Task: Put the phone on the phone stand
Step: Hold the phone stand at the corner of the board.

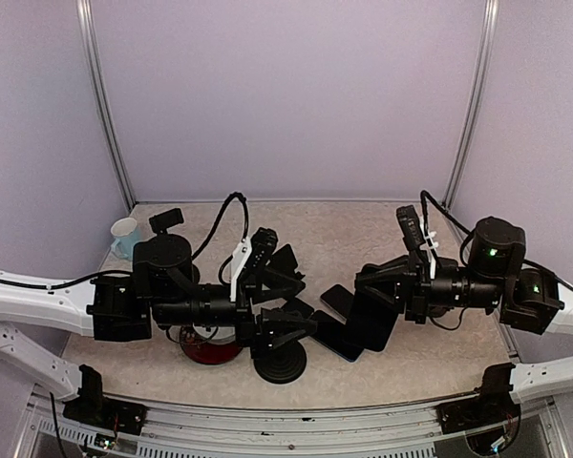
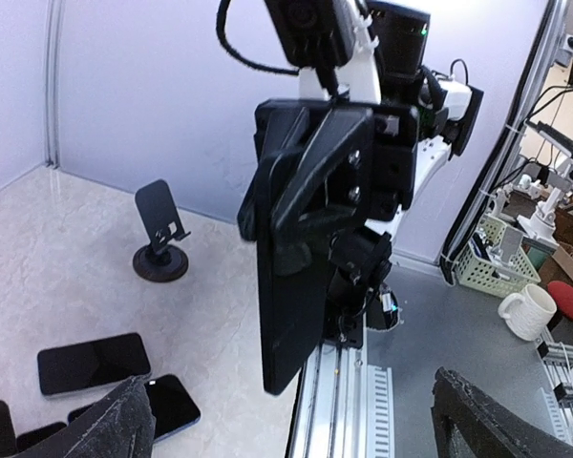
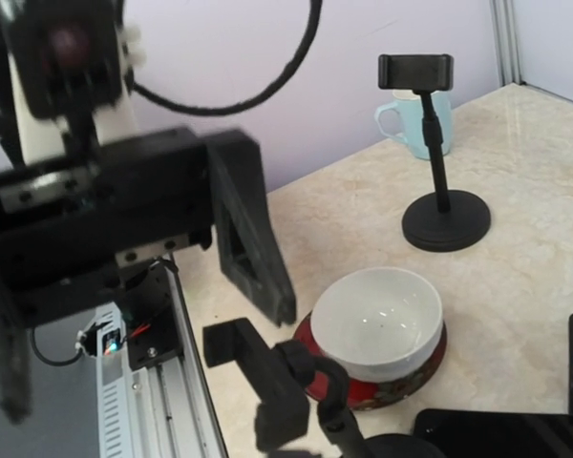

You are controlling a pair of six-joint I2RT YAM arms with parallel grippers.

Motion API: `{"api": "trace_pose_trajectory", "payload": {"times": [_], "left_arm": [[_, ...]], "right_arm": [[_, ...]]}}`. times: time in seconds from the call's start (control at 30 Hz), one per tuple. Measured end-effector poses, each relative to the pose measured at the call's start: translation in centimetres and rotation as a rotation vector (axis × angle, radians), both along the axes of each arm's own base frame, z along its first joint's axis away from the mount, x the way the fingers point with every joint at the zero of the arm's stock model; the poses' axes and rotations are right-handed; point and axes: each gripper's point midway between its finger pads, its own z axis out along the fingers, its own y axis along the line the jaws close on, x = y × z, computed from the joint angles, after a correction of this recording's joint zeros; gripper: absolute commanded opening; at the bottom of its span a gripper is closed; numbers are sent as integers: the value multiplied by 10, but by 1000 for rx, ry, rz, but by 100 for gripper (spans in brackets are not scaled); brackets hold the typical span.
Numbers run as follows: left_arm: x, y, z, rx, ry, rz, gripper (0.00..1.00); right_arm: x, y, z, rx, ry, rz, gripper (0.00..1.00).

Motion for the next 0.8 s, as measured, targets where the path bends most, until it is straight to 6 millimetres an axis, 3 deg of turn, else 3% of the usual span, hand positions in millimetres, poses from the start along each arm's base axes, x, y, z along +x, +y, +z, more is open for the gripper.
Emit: {"api": "trace_pose_trajectory", "payload": {"times": [0.2, 0.47, 0.6, 0.8], "left_arm": [[-4, 16, -47, 86, 53, 13, 98], [1, 20, -45, 65, 62, 31, 94], [7, 30, -56, 76, 81, 53, 93], [7, 47, -55, 56, 85, 68, 92]], "right_arm": [[1, 1, -4, -10, 2, -3, 0], [5, 8, -17, -47, 21, -1, 0], [5, 7, -16, -45, 20, -2, 0], [4, 5, -12, -34, 14, -3, 0]]}}
